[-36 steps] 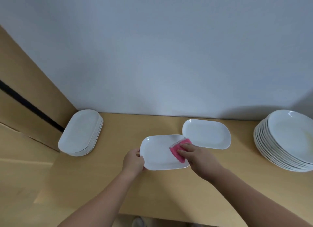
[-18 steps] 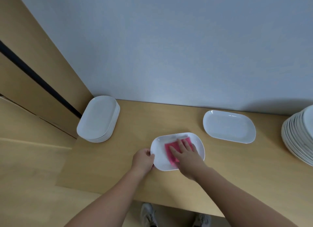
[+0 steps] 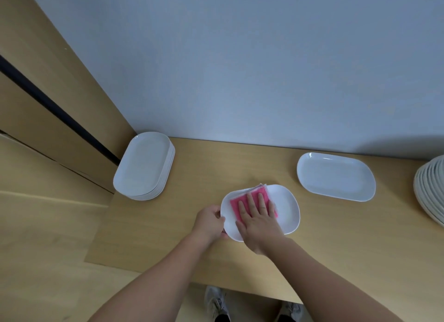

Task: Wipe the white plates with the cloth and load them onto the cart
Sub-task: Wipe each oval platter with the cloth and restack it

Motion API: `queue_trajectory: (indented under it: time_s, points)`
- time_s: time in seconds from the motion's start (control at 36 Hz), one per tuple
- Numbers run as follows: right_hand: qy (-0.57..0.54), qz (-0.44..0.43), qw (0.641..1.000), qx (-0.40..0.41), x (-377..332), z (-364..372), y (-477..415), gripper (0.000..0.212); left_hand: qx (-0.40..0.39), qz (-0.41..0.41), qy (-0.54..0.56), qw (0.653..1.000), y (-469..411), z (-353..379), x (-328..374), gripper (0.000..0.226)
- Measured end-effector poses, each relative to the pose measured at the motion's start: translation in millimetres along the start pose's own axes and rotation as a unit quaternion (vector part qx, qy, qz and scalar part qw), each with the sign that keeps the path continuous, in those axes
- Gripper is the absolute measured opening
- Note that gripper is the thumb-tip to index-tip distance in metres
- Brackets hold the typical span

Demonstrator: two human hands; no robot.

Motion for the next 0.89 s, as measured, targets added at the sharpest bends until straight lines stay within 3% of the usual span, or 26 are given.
queue_trajectory:
  time_s: [0.11, 0.28, 0.36, 0.53, 0.67, 0.89]
  points:
    - [0.008, -0.068, 0.998, -0.005, -8.9, 0.9, 1.4, 0.062, -0.004, -0.02, 0.039, 0.999, 0.5, 1.2, -0.9, 0.014]
    - [0.033, -0.111, 0.993, -0.013, -7.5, 4.9, 7.1, 0.062, 0.017, -0.043, 0.045, 0.998, -0.3, 3.2, 2.2, 0.029]
    - [0.043, -0.137, 0.99, -0.011, -5.8, 6.5, 10.7, 0.064, 0.029, -0.036, 0.033, 0.998, -1.8, 3.3, 1.9, 0.025]
    - [0.057, -0.202, 0.978, -0.006, 6.9, 5.9, 21.0, 0.059, 0.047, -0.023, -0.042, 0.998, -6.2, 4.6, 5.8, 0.016]
    - [0.049, -0.222, 0.974, -0.007, 20.9, 5.7, 28.3, 0.054, 0.064, 0.051, -0.234, 0.969, -8.6, 11.4, 11.4, 0.02]
    - [0.055, -0.224, 0.973, 0.006, 62.7, 0.6, 43.7, 0.049, 0.052, 0.059, -0.217, 0.973, -7.1, 12.1, 9.3, 0.025]
Point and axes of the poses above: each hand's wrist, its own y-axis away from the middle knuckle, its own z-axis out of the palm, x = y × z, the point moved 2 cm from there along -y, towards the middle knuckle, and after that the axes turned 5 degrees about y, right-handed, at the moved point
